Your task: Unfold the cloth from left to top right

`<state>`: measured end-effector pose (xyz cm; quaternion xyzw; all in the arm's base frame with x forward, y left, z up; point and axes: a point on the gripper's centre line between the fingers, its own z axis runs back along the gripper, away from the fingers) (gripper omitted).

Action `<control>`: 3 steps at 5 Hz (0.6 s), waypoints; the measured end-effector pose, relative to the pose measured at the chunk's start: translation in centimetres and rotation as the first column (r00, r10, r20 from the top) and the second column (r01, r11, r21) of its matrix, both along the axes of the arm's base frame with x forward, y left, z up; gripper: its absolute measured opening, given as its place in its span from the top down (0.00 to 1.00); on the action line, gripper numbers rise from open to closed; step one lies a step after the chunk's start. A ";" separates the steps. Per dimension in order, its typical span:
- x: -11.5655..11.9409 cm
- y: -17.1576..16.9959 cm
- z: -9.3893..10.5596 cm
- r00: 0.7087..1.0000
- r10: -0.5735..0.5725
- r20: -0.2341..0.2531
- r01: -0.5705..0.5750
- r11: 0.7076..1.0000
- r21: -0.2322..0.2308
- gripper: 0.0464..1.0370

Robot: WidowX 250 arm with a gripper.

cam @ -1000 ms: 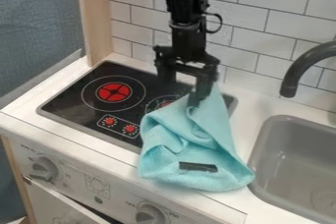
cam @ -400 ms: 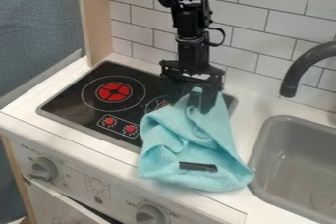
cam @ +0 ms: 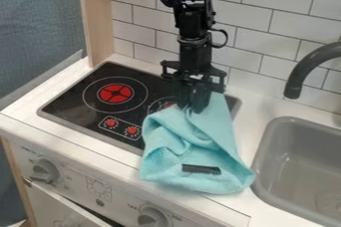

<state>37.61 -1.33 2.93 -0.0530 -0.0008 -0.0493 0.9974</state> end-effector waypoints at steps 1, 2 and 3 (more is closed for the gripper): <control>0.0 -0.1 0.0 1.000 -0.008 0.001 0.008 1.000 -0.001 0.89; -0.1 -0.3 0.0 1.000 -0.012 -0.001 0.012 1.000 -0.003 0.98; 0.0 -0.7 0.1 1.000 -0.018 0.002 0.018 1.000 -0.007 1.00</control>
